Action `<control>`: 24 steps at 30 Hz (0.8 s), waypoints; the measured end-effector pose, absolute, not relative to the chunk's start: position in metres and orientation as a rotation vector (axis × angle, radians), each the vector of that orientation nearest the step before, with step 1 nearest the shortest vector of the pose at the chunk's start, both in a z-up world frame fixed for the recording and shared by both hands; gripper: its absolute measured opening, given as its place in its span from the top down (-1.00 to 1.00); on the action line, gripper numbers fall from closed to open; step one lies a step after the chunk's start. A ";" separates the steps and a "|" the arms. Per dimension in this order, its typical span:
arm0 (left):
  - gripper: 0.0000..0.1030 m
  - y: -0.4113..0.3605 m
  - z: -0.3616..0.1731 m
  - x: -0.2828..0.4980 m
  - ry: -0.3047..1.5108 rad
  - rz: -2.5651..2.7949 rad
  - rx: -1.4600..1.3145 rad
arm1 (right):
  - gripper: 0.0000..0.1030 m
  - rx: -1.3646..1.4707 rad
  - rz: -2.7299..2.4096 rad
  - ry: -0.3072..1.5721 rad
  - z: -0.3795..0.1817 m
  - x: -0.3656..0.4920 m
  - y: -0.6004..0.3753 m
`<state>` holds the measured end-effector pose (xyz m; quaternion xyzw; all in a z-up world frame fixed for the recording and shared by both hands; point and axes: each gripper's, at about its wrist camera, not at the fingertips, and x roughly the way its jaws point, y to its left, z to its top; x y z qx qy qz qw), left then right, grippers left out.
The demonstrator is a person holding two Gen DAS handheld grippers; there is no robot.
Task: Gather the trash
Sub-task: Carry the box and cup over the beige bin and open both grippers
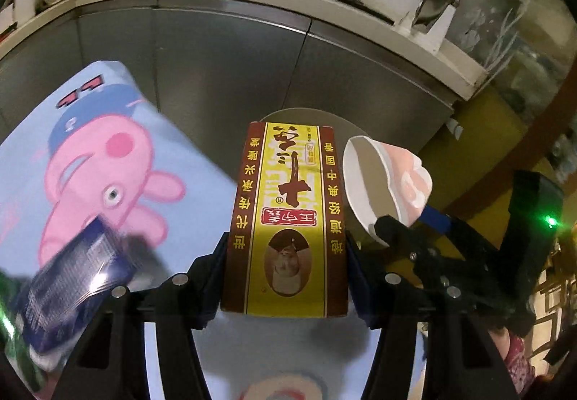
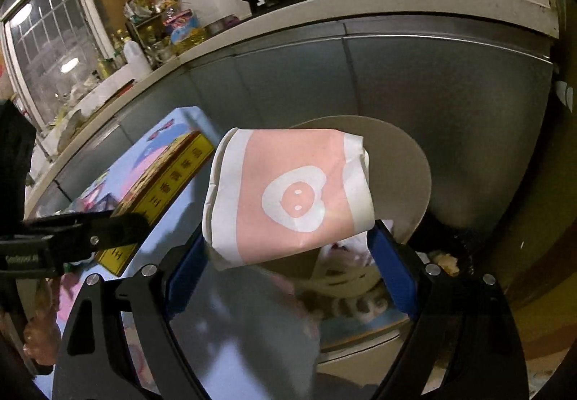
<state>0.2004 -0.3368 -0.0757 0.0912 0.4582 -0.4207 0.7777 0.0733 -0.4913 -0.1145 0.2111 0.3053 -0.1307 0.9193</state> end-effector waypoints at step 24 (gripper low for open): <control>-0.32 -0.295 -0.070 0.177 0.954 -0.872 0.145 | -0.38 0.530 -0.288 0.561 -0.125 0.045 -0.480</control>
